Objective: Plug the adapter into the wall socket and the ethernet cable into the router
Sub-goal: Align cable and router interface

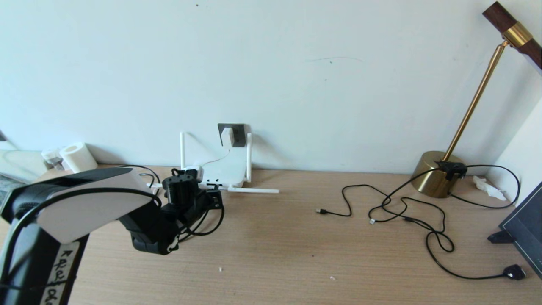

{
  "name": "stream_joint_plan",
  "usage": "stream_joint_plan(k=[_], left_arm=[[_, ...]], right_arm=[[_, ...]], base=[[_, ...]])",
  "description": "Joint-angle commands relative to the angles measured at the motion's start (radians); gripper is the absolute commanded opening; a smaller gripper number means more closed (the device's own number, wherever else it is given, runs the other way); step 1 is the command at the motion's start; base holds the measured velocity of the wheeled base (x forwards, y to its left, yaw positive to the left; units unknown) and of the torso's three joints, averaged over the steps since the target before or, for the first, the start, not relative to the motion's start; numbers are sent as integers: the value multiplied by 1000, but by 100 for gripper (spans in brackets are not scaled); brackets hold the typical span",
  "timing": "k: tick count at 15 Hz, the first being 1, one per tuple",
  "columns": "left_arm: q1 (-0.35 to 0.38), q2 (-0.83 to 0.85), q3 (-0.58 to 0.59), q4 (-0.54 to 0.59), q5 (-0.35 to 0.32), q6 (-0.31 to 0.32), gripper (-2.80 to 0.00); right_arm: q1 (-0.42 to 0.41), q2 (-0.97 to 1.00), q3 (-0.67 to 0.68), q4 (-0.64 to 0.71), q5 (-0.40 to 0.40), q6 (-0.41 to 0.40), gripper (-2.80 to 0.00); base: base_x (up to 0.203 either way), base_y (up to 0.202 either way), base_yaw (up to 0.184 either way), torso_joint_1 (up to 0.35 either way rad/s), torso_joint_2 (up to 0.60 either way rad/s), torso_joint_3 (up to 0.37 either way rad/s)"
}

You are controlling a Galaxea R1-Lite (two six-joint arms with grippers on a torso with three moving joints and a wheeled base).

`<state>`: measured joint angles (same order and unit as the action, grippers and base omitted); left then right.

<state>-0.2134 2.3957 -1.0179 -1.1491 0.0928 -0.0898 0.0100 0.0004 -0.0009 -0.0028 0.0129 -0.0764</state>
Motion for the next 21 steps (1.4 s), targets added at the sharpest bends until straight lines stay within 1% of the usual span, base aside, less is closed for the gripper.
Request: stream_joint_plan(k=[1, 10, 21], left_arm=[[0, -2, 1, -9, 1, -1, -280], [0, -17, 39, -17, 1, -1, -280], [0, -17, 39, -18, 1, -1, -280]], right_arm=[[1, 0, 0, 0, 1, -2, -280], [1, 0, 0, 0, 1, -1, -280], [1, 0, 0, 0, 1, -1, -280]], base=[[0, 0, 0, 0, 0, 0], [0, 0, 0, 0, 0, 0], [0, 0, 0, 0, 0, 0]])
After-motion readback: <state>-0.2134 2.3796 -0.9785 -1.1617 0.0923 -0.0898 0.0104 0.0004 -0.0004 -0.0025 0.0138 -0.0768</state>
